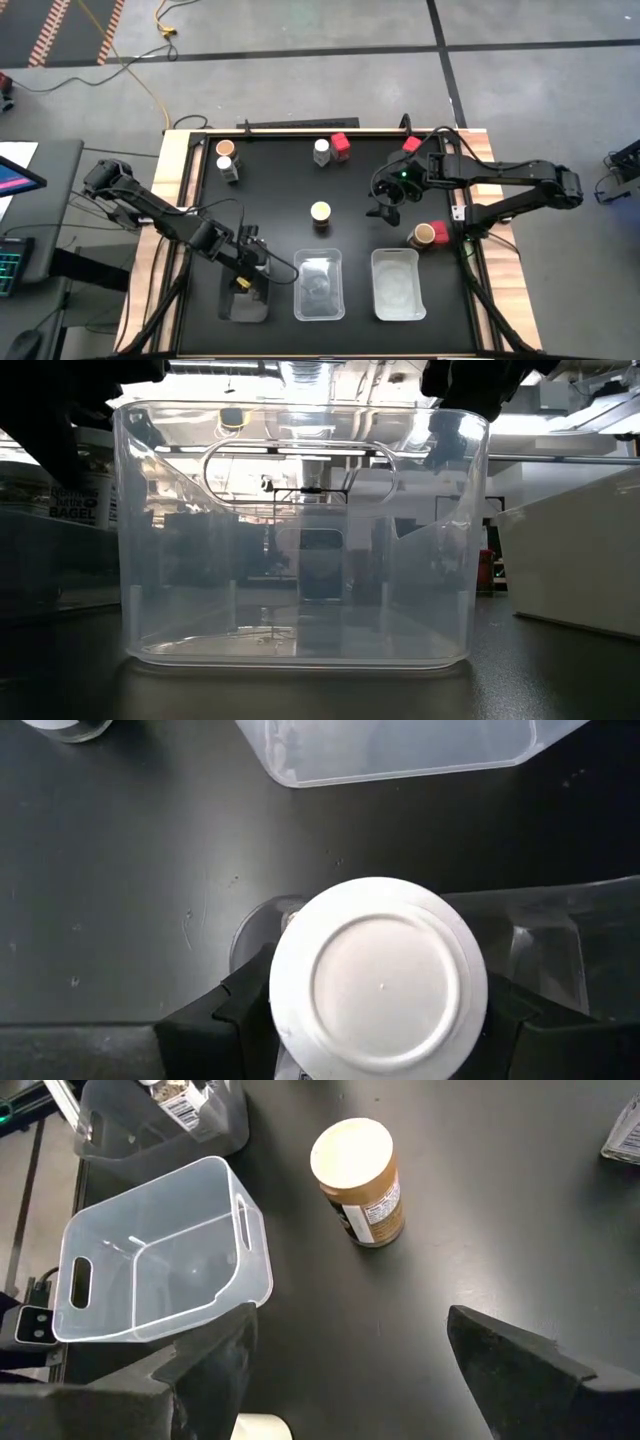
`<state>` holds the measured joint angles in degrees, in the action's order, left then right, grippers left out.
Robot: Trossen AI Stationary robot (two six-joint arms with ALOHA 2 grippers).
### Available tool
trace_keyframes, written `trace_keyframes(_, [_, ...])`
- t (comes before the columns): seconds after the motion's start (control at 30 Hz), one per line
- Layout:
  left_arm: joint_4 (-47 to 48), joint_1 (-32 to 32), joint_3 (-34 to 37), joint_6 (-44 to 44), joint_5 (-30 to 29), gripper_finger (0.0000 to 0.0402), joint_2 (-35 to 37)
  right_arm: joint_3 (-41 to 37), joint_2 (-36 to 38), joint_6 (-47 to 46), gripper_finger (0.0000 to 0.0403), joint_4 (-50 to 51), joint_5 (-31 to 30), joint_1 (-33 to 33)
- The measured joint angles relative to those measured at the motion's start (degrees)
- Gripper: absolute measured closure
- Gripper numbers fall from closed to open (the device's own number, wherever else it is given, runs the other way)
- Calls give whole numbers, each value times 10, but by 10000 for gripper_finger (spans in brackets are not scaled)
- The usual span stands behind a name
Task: Sort spices by type
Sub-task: Put the right white seasoning bottle into the black bin
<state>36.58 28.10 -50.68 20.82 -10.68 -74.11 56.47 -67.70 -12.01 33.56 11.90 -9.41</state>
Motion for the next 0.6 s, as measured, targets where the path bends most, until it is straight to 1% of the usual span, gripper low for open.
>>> trace_keyframes(0.27, [-1,-1,1,1,5,198,0,0,0,0,49,0,0,0])
trace_keyframes(0.47, [-56,-1,39,22,23,198,22,0,0,-1,49,0,0,0])
trace_keyframes(0.6, [-50,-1,43,24,24,198,35,0,0,-1,49,0,0,0])
